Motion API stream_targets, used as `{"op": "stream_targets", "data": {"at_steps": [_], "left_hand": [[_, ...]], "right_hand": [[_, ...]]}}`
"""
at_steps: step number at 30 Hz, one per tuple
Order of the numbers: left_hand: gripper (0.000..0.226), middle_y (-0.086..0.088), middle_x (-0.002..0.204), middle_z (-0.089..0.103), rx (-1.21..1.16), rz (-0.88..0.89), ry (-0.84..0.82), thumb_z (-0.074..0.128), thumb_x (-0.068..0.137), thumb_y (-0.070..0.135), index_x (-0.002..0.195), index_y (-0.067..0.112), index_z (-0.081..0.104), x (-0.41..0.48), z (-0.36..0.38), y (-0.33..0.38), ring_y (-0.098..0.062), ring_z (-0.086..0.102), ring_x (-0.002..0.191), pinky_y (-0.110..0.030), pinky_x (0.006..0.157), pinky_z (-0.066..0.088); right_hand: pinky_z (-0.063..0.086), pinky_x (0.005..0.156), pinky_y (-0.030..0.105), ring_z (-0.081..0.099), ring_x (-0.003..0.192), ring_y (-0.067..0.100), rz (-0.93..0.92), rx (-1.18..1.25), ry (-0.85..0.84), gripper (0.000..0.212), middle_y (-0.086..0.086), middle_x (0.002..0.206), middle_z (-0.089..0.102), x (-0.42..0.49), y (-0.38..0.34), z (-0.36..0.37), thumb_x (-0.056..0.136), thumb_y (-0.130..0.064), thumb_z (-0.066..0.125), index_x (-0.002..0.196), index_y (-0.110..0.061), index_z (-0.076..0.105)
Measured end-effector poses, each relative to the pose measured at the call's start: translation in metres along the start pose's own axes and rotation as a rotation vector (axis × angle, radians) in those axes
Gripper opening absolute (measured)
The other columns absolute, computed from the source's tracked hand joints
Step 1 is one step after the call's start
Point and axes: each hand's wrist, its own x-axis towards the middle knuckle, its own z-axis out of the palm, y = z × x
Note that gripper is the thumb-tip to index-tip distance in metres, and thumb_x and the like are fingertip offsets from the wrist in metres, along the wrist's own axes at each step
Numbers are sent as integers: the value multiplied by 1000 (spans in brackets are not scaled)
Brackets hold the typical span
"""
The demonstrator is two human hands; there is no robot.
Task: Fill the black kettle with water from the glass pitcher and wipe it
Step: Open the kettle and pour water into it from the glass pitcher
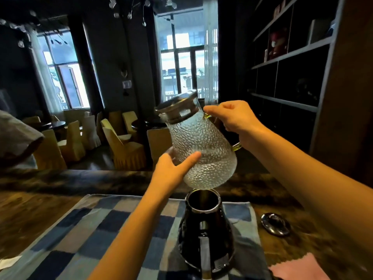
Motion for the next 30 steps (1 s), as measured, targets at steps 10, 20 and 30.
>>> {"op": "stream_targets", "data": {"at_steps": [10,20,30], "left_hand": [[41,1,108,65,-22,-101,-136,56,93,24,129,5,47,-19,102,-21,5,63,92,1,65,44],[36,6,73,39,-155,-396,-118,49,94,40,106,7,53,-46,156,-39,-5,53,78,-14,55,45],[80,-2,99,53,-301,-487,-63,42,86,60,137,-1,36,-54,174,-46,-12,49,88,-22,70,42]], "right_hand": [[34,52,27,32,41,7,-97,-290,19,50,-7,40,34,-8,31,-74,75,-29,76,41,-20,41],[40,55,31,44,50,13,-121,-611,-124,45,0,47,45,-23,47,-83,77,-40,74,46,-16,51],[41,51,28,54,54,17,-232,-799,-217,42,10,53,58,-22,48,-66,77,-41,73,53,-9,62]]}}
